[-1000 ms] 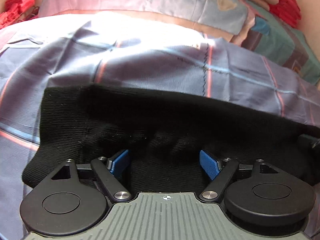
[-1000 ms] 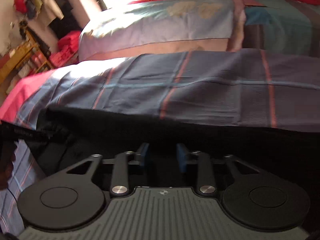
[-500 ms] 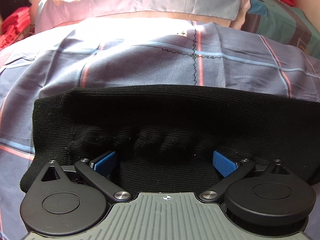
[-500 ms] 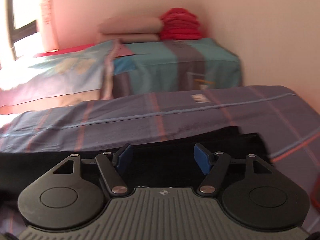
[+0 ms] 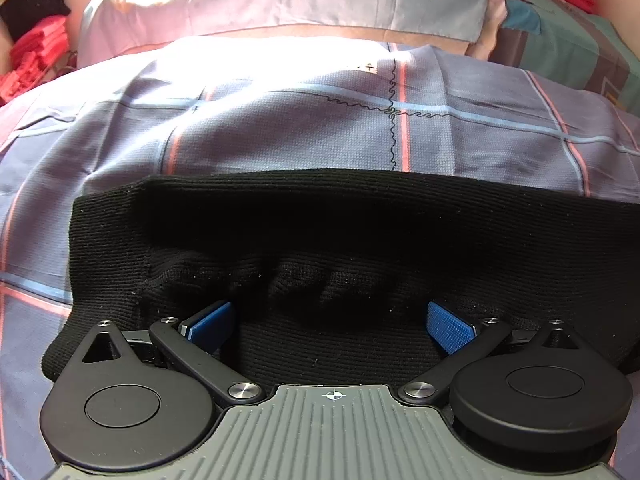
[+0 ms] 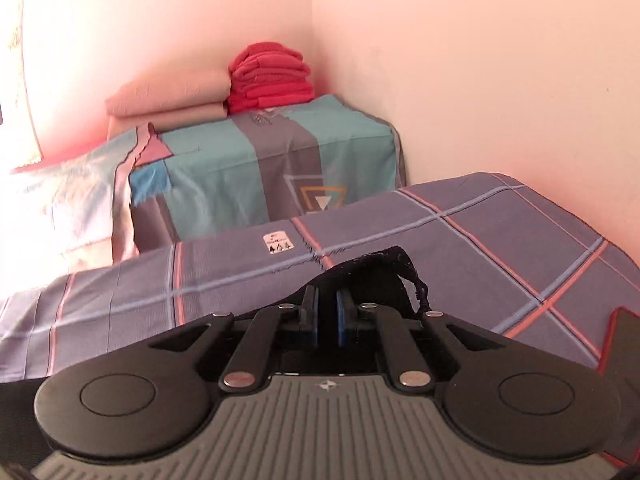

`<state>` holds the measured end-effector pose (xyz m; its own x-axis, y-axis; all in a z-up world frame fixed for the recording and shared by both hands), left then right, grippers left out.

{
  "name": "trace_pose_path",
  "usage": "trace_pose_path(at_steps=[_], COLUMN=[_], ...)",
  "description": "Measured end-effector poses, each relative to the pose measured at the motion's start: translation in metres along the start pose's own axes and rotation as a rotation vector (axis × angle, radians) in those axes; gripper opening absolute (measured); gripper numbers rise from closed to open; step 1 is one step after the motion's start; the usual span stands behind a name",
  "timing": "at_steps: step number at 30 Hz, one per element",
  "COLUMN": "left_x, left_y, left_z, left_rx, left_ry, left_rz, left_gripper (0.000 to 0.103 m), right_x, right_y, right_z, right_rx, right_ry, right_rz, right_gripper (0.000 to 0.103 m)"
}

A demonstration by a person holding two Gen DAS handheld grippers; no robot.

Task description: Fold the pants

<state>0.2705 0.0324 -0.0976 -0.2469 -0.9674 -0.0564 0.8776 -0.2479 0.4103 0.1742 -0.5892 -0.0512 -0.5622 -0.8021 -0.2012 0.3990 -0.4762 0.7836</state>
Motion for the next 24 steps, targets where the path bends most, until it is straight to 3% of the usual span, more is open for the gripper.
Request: trace_pose_path(at_steps=[2, 3, 4, 5, 7, 9, 11, 13, 15, 20, 22, 24], left_x=[0.000, 0.000, 0.000, 0.000, 0.000, 0.001, 0.002, 0.005, 0.011, 0.017, 0.020, 0.019], left_y=[0.000, 0.000, 0.000, 0.000, 0.001, 0.005, 0.009, 0.014, 0.020, 0.020, 0.018, 0.015], left_z=[0.000, 0.000, 0.000, 0.001, 0.001, 0.008, 0.020, 0.031, 0.030, -0.004, -0.003, 0.000], left_rx=[0.001, -0.001, -0.005, -0.009, -0.028, -0.047, -0.016, 0.023, 0.046, -0.001, 0.008, 0.018], left_ry=[0.005, 0.006, 0.007, 0.007, 0.008, 0.006, -0.032, -0.073, -0.095, -0.111, -0.103, -0.118], left_rz=[0.002, 0.001, -0.001, -0.003, -0.009, -0.014, -0.007, -0.004, -0.029, -0.064, -0.091, -0.095], left_gripper=[0.103, 0.103, 0.103, 0.103, 0.103, 0.103, 0.103, 0.103, 0.103, 0.103, 0.103, 0.103], right_x=[0.008, 0.010, 0.012, 0.015, 0.023, 0.024, 0.012, -0.017, -0.061, -0.202, -0.250, -0.287], right_y=[-0.017, -0.018, -0.012, -0.006, 0.001, 0.001, 0.000, -0.007, -0.025, -0.130, -0.170, -0.202], right_z=[-0.032, -0.036, -0.029, -0.022, -0.008, 0.006, 0.030, 0.054, 0.076, 0.153, 0.181, 0.194], right_rx=[-0.127, -0.140, -0.111, -0.081, -0.043, -0.048, -0.013, -0.004, -0.054, -0.451, -0.572, -0.621], right_ry=[-0.020, -0.020, -0.020, -0.039, -0.069, -0.059, -0.006, 0.115, 0.303, 0.897, 1.082, 1.164], right_rz=[0.009, 0.011, -0.008, -0.028, -0.064, -0.090, -0.074, -0.034, 0.028, 0.215, 0.285, 0.381], right_gripper=[0.013, 0.015, 0.024, 0.045, 0.070, 0.068, 0.068, 0.072, 0.077, 0.080, 0.079, 0.073])
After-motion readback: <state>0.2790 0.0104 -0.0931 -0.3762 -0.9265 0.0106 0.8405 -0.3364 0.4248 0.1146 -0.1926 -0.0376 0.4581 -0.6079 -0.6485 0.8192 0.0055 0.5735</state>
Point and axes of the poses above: each gripper's, at about its wrist camera, not at the fingertips, and z roughly against the way its jaws point, x to its right, y to its top, the point moved 9 cm from there along -z, roughly the way its jaws point, and after that the axes turned 6 degrees about -z, right-handed, at the moved point
